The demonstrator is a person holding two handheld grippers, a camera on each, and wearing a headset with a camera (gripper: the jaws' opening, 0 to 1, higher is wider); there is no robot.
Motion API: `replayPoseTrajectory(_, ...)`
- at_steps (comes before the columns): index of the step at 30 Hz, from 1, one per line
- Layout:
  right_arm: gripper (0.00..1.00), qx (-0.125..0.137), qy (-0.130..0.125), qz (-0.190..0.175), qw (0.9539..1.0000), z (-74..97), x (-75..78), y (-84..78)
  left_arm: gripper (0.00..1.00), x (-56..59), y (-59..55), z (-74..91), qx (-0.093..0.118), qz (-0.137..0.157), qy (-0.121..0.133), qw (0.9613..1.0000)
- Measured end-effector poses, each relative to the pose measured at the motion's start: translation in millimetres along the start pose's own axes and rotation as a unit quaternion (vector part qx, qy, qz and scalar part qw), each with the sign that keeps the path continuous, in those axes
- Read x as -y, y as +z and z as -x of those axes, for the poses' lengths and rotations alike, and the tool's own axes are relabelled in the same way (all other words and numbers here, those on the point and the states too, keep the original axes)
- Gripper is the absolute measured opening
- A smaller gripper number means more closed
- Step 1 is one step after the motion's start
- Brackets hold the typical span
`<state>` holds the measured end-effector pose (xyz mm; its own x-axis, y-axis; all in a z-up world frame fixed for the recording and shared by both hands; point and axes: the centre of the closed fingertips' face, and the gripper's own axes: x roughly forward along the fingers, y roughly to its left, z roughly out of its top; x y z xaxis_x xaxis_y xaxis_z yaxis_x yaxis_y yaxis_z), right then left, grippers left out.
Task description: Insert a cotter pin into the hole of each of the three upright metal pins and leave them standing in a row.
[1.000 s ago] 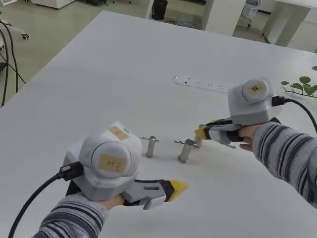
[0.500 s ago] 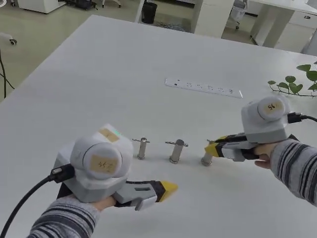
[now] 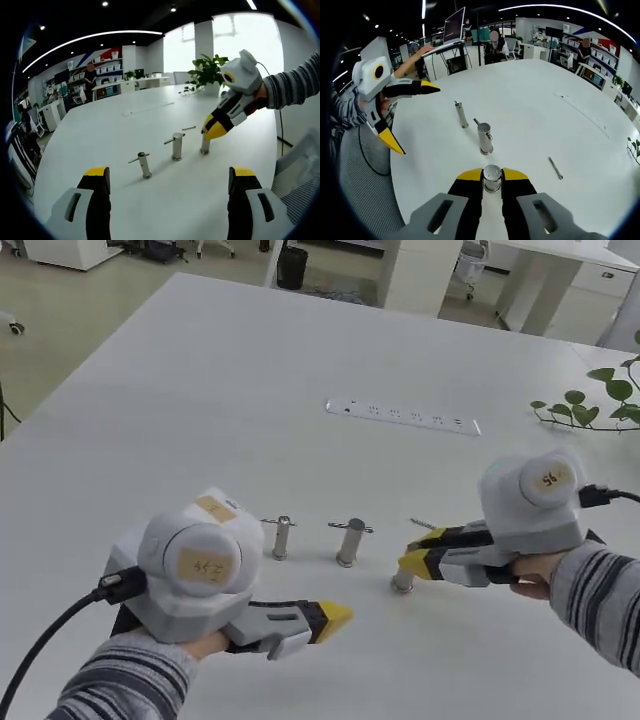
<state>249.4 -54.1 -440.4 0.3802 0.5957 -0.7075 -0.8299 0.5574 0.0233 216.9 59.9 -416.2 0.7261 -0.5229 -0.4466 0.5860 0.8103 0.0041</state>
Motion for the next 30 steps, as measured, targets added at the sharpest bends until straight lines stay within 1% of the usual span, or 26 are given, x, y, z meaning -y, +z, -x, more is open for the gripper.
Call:
replayPoseTrajectory(2, 0.08, 0.001, 0.006, 0.014, 0.9999, -1.4, -5.4, 1.3, 0.98, 0.2, 0.0, -0.1, 0.0, -0.001, 0.0, 1.0)
replayPoseTrajectory(6, 0.08, 0.004, 0.022, 0.023, 0.9995, -5.8, -15.2, 3.2, 0.98, 0.4, 0.3, 0.0, 0.0, -0.002, 0.0, 1.0)
replayPoseTrajectory(7, 0.08, 0.005, 0.029, 0.03, 0.9991, -7.0, -18.1, 4.1, 0.98, 0.4, 0.5, 0.0, 0.0, -0.002, -0.001, 1.0)
replayPoseTrajectory(13, 0.08, 0.006, 0.049, 0.045, 0.9978, -13.2, -28.0, 7.5, 0.98, 0.1, 0.3, 0.3, 0.0, -0.001, -0.001, 1.0)
replayPoseTrajectory(18, 0.08, 0.006, 0.056, 0.049, 0.9972, -17.2, -32.7, 9.7, 0.98, -0.2, -0.4, 0.4, -0.002, 0.001, -0.001, 1.0)
replayPoseTrajectory(23, 0.08, 0.001, 0.061, 0.059, 0.9964, -20.0, -37.3, 7.2, 0.98, -0.8, -0.3, 0.5, -0.002, 0.001, 0.0, 1.0)
replayPoseTrajectory(27, 0.08, 0.006, 0.065, 0.066, 0.9957, -19.6, -39.2, 7.4, 0.98, -1.0, -0.4, 0.4, -0.002, 0.001, 0.0, 1.0)
replayPoseTrajectory(30, 0.08, 0.003, 0.068, 0.069, 0.9953, -19.3, -39.5, 6.6, 0.98, -0.6, -1.5, 0.2, -0.004, 0.001, -0.001, 1.0)
